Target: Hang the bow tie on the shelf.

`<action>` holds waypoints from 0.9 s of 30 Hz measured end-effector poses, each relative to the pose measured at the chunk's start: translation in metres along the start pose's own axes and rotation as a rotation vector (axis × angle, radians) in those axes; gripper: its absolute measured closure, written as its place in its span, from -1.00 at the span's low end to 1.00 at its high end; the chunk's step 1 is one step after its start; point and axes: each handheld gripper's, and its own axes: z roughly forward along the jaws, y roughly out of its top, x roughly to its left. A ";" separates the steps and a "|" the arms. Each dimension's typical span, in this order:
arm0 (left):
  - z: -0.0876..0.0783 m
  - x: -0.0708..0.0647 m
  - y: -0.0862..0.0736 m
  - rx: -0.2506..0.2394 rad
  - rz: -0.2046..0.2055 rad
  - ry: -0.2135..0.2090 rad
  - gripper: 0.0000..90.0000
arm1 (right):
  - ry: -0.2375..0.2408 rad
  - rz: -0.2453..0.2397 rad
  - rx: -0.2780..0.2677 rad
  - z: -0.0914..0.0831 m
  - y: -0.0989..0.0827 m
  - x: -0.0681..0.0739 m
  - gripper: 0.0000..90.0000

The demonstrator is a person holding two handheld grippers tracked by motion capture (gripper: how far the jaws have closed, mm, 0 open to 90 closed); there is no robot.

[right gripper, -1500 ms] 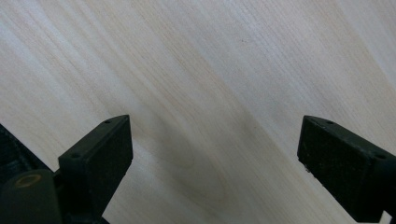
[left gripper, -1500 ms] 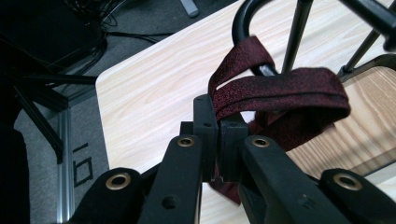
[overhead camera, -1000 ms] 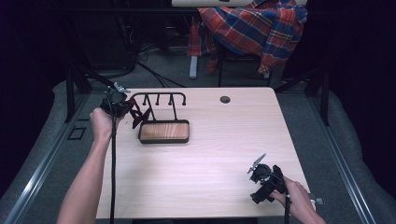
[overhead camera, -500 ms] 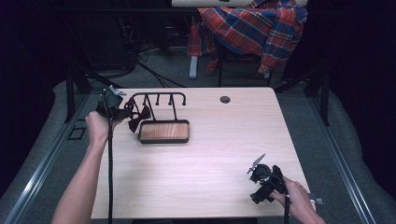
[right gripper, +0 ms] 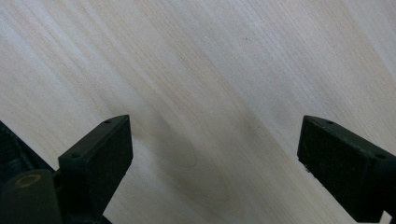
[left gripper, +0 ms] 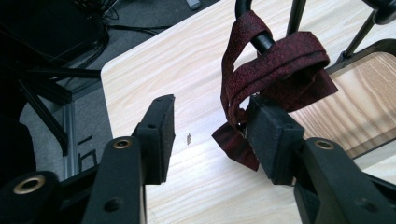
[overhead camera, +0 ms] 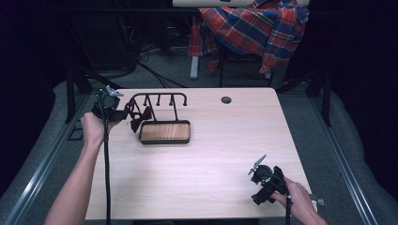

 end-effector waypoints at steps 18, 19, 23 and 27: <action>-0.027 -0.003 -0.015 0.017 -0.033 -0.069 -0.56 | -0.005 -0.006 0.001 -0.002 0.001 0.000 -0.78; -0.030 -0.006 -0.018 0.036 -0.036 -0.094 -0.62 | -0.011 0.001 -0.022 -0.003 0.000 0.000 -0.78; -0.041 -0.014 -0.026 0.037 -0.035 -0.101 -0.66 | -0.010 0.018 -0.045 -0.005 0.000 0.000 -0.78; -0.050 -0.022 -0.035 0.036 -0.053 -0.107 -0.70 | -0.026 0.011 -0.028 -0.007 0.000 0.000 -0.78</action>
